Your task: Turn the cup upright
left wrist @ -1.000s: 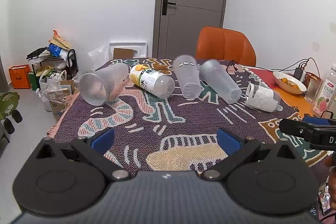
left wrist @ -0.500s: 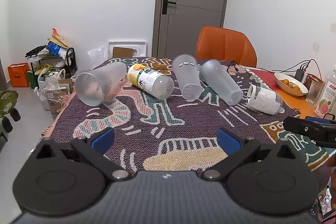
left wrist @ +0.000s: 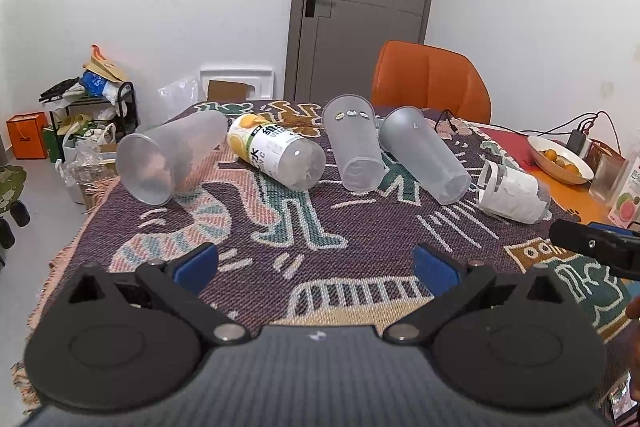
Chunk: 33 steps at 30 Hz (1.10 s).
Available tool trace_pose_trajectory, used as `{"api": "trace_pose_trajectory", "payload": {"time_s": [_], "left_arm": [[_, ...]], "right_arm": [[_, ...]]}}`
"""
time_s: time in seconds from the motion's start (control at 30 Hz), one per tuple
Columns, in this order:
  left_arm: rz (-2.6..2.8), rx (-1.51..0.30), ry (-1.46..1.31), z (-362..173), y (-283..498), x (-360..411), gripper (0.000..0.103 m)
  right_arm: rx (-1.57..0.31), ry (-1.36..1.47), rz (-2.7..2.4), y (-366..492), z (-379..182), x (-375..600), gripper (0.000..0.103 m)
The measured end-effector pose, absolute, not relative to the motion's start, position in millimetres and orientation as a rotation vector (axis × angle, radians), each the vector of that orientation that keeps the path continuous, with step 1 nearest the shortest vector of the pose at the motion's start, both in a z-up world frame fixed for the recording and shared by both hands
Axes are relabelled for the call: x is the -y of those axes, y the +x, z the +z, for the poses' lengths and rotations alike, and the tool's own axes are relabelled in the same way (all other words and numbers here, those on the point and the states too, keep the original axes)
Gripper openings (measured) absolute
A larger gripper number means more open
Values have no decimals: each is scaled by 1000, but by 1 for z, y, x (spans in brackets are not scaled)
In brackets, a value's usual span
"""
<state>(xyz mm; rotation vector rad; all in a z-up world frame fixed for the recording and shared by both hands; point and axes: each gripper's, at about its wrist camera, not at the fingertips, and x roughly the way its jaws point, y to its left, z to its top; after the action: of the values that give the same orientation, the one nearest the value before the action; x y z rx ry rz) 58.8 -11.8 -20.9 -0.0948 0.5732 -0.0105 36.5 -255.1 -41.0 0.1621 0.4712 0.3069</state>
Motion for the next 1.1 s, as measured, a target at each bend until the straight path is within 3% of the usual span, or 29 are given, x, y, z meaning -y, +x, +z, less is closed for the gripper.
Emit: {"api": "trace_pose_trajectory", "payload": {"time_s": [0.43,0.57,1.1], "left_arm": [[-17,-607,-115,-33,109,26,101],[-25,-619,-108,-35,124,33,101],[-33,-683,-118,-51,169,48,101]], "right_arm": [[-500,115,225,91,-54,282,102],[-520,102,207,105,-61,289,95],[-589,42,152,168,-79,311,95]]}}
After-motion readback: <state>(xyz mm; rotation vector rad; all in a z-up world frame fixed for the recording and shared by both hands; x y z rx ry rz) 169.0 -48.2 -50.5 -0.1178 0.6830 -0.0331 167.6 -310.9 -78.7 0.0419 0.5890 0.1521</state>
